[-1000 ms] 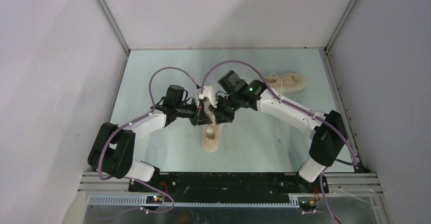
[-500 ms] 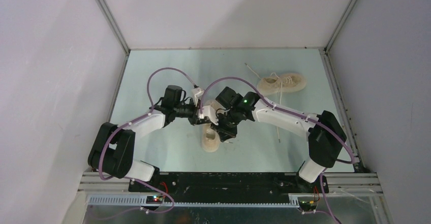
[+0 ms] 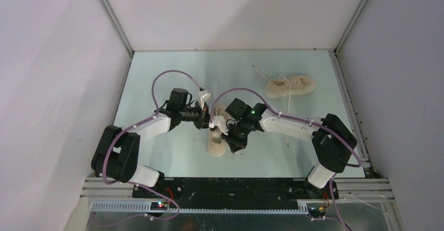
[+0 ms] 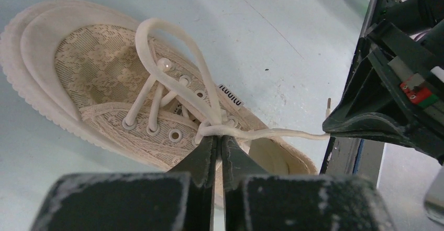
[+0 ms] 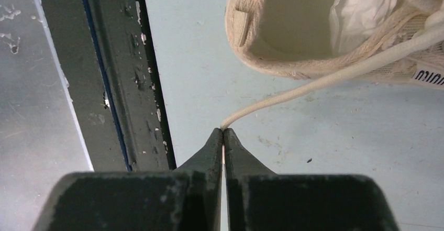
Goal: Tie the shoes
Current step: Cross the shoelace with the shoelace.
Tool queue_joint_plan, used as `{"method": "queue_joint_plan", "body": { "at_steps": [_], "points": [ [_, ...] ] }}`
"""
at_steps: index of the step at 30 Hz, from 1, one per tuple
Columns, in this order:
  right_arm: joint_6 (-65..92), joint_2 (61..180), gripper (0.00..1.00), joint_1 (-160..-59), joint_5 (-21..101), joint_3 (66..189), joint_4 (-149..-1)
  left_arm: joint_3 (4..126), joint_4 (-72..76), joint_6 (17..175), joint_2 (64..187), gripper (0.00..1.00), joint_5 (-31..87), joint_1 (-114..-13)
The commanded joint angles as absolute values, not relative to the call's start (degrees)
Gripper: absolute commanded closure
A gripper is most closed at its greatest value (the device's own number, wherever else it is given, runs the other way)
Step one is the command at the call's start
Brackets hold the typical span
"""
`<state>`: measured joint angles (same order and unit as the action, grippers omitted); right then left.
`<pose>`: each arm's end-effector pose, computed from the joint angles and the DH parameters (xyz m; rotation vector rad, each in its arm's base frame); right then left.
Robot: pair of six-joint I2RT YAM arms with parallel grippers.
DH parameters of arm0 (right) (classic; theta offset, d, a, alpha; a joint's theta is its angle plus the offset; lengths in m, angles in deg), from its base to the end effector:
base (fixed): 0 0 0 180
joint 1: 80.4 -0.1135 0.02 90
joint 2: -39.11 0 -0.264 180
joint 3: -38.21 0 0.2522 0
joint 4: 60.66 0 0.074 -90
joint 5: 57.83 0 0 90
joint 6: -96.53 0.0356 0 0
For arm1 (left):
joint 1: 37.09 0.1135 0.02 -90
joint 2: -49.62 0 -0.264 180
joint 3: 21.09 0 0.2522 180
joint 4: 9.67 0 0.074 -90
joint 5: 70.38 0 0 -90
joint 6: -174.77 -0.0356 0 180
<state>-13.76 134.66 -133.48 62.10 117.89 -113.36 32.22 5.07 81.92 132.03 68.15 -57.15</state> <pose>0.1819 0.2716 0.2097 -1.7894 2.1646 0.8691 0.2500 -0.1197 0.1849 0.8626 2.1003 -1.1360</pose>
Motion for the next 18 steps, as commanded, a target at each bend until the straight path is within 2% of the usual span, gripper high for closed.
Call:
{"method": "queue_joint_plan", "body": {
  "at_steps": [1,3,9,18],
  "points": [
    [-12.1,131.9,0.92,-132.3,62.3,116.9,-109.1,32.0,3.7,82.4,130.8,0.94,67.1,-56.6],
    [-12.3,131.1,0.84,-130.6,63.2,116.8,-108.7,31.7,3.7,82.2,130.3,0.91,67.1,-56.6],
    [-13.5,131.2,0.70,-122.1,71.7,120.0,-109.1,31.5,3.4,81.5,130.0,0.86,68.7,-56.6],
    [-8.0,139.4,0.67,-118.4,78.5,125.6,-102.1,32.6,3.7,80.6,131.5,0.84,70.8,-56.6]
  ]
}}
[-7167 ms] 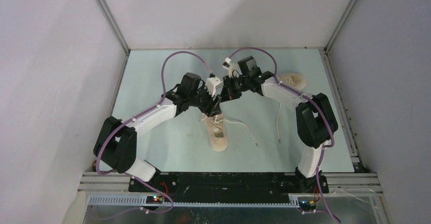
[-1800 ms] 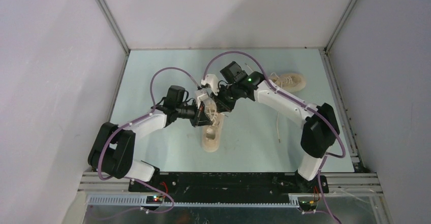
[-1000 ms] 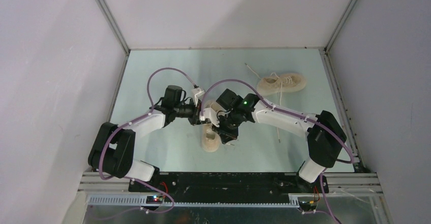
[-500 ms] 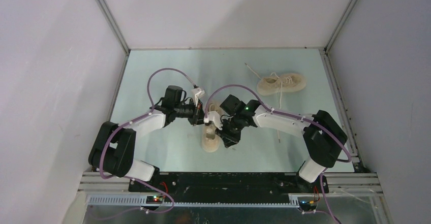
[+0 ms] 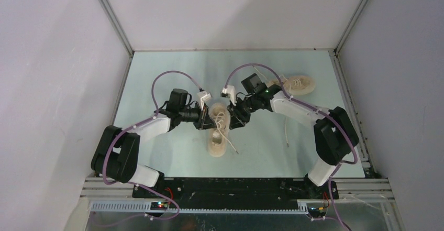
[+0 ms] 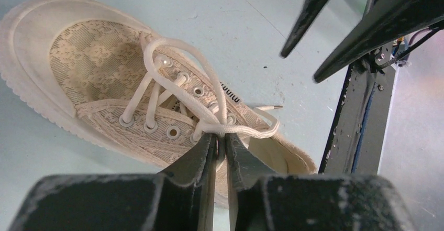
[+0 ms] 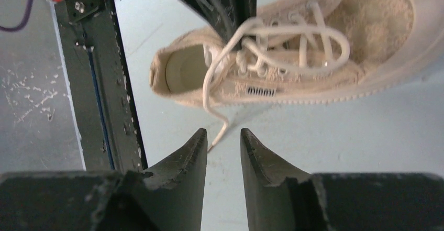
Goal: Tie the shoes
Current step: Cross the shoelace with the shoelace.
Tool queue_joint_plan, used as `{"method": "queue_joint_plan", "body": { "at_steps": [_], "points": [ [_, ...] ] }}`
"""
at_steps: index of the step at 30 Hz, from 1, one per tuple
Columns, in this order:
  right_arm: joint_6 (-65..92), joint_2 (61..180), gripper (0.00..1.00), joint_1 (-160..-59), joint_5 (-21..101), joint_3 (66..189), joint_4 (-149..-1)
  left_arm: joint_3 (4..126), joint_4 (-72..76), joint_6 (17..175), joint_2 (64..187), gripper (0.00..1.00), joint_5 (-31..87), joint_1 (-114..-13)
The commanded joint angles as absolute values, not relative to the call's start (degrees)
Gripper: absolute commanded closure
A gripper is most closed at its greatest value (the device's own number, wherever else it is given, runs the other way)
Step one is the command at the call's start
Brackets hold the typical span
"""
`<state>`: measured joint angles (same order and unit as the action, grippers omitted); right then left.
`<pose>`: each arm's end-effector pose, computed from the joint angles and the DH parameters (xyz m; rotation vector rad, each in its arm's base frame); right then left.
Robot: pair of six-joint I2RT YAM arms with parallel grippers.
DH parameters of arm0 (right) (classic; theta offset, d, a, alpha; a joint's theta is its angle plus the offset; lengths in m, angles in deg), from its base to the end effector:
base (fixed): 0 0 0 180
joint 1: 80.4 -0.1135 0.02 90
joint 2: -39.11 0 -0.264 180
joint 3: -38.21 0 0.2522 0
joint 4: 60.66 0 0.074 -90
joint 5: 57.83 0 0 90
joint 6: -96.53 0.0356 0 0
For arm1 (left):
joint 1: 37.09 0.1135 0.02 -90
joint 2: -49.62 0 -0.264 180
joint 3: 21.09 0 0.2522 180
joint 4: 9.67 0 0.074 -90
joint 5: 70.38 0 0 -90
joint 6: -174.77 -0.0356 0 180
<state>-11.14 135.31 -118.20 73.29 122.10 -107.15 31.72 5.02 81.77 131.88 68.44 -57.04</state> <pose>0.2599 0.2313 0.2359 -1.4154 2.1212 1.0604 0.2484 -0.1187 0.1832 0.8640 2.1021 -1.1410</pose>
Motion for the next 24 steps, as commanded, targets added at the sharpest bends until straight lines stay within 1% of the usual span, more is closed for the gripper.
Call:
{"method": "queue_joint_plan", "body": {
  "at_steps": [1,9,24],
  "points": [
    [-7.3,140.8,0.67,-118.5,78.9,125.9,-101.5,32.7,3.7,80.5,131.5,0.84,71.1,-56.6],
    [-3.2,145.1,0.67,-119.2,78.7,128.1,-95.7,32.7,5.4,79.8,131.3,0.88,72.4,-56.6],
    [-1.5,148.8,0.69,-119.9,79.0,129.7,-91.2,33.0,6.0,79.5,131.6,0.89,73.2,-56.6]
  ]
}}
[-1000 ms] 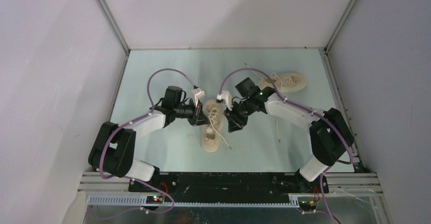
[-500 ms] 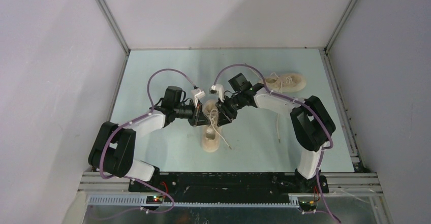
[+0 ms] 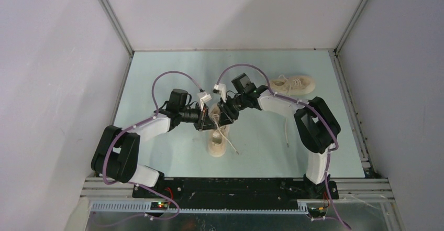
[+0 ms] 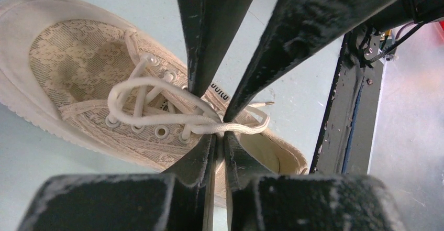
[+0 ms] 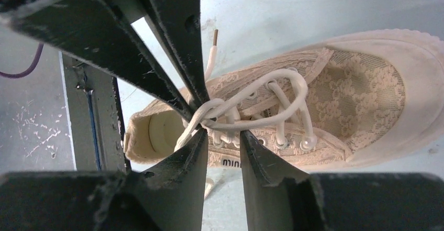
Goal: Tie the shoes
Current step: Cross the shoelace with the shoelace.
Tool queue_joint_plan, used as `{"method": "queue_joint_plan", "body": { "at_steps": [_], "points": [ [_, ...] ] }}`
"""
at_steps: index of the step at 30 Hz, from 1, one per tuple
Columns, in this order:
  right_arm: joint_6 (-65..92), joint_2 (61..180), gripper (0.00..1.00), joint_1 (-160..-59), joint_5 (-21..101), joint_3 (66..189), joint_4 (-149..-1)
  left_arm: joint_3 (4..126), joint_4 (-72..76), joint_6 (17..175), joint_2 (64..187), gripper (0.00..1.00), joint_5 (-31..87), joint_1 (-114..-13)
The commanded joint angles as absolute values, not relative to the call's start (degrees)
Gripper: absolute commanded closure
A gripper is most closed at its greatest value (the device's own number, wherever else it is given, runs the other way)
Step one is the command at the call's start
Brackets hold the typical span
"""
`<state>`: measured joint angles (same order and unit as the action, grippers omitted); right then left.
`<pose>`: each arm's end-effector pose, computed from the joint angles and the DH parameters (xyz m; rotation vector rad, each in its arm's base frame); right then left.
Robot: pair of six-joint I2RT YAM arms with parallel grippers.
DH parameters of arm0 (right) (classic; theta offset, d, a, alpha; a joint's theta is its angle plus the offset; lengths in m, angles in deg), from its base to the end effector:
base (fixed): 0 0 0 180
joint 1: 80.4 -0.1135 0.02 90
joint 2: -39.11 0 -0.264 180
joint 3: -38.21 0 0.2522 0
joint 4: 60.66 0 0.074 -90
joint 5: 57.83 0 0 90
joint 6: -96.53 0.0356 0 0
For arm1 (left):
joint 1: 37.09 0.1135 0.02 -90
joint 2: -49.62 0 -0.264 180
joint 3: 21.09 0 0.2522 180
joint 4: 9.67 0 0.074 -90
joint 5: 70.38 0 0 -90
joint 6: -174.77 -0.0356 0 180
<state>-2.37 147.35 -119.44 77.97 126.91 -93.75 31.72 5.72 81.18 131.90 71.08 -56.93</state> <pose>0.2948 0.2719 0.2013 -1.3171 2.0997 1.2166 0.2467 -0.1186 0.1832 0.8878 2.0873 -1.1917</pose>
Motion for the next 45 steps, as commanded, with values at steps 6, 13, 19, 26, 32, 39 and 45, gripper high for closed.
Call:
{"method": "queue_joint_plan", "body": {
  "at_steps": [6,13,19,26,32,39,45],
  "points": [
    [-1.4,149.4,0.74,-119.9,79.3,130.0,-91.0,33.1,6.1,79.5,131.8,0.88,73.4,-56.6],
    [-1.0,149.7,0.95,-119.7,80.2,129.9,-90.7,33.8,7.5,79.6,131.5,0.68,72.7,-56.6],
    [-0.5,149.2,1.00,-118.9,80.4,130.0,-90.7,35.8,9.4,81.4,132.3,0.43,74.4,-56.5],
    [-0.1,149.1,1.00,-118.6,80.6,130.0,-90.9,39.1,10.3,87.1,136.0,0.39,74.1,-55.7],
    [0.3,148.8,1.00,-118.5,80.8,129.9,-91.0,41.4,13.2,85.1,137.7,0.53,72.5,-55.6],
    [0.9,148.9,1.00,-118.4,81.3,130.0,-90.8,41.7,15.7,80.3,137.0,0.53,74.3,-55.6],
    [1.1,148.9,1.00,-118.3,81.5,129.9,-90.9,42.2,17.2,77.5,137.3,0.51,76.1,-55.6]
  ]
}}
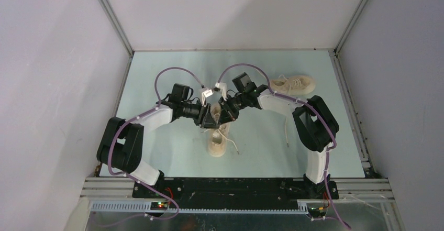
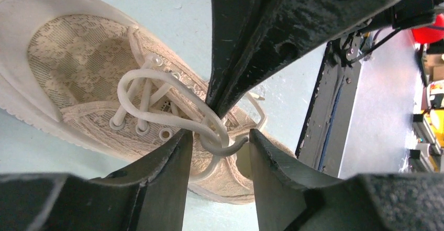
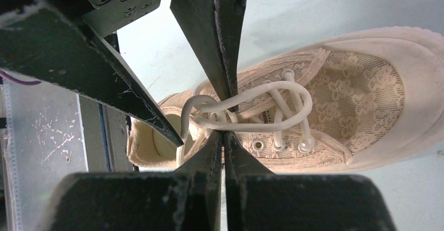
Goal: Tie the shoes
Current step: Cross the shoelace with the shoelace.
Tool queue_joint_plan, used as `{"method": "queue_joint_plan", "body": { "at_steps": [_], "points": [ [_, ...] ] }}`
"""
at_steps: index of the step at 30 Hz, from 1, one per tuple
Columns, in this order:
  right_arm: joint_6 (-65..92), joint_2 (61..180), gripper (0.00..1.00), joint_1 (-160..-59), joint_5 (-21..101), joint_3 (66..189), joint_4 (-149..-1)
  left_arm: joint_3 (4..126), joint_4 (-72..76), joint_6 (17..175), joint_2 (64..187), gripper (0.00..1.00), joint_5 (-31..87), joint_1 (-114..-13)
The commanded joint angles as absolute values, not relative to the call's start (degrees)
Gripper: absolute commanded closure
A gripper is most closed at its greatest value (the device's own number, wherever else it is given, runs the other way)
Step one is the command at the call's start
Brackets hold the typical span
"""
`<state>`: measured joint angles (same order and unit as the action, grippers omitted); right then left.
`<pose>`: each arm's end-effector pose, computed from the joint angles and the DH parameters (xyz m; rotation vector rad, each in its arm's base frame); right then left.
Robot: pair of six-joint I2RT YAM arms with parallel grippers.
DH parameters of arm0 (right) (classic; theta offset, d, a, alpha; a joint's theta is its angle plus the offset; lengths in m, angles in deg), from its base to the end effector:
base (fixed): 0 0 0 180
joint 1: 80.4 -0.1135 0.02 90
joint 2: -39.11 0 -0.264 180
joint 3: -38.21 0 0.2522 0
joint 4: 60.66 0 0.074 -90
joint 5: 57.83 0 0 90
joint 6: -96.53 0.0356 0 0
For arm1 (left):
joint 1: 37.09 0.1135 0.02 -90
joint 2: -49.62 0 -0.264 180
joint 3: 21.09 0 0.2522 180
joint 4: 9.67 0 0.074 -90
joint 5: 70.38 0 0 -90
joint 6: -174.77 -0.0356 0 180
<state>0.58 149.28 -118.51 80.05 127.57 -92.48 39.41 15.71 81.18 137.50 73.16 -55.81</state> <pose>0.3033 0.2715 0.1939 -1.2617 2.1361 1.2764 0.2671 -0.1208 0.1856 0.8401 2.2114 -1.2697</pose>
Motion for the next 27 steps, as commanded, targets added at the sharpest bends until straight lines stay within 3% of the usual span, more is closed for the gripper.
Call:
{"method": "queue_joint_plan", "body": {
  "at_steps": [1,18,24,27],
  "points": [
    [1.0,148.9,1.00,-118.3,81.5,129.9,-91.0,42.5,17.6,77.1,137.5,0.51,76.4,-55.7],
    [1.4,149.0,1.00,-118.2,81.9,130.0,-91.1,45.7,24.2,68.8,139.5,0.61,74.3,-57.5],
    [1.5,149.0,1.00,-118.1,81.9,130.0,-91.3,46.6,25.0,67.5,140.2,0.72,73.5,-58.3],
    [1.5,149.1,1.00,-118.2,82.1,130.0,-91.3,46.8,25.0,67.4,140.2,0.84,73.6,-58.4]
  ]
}}
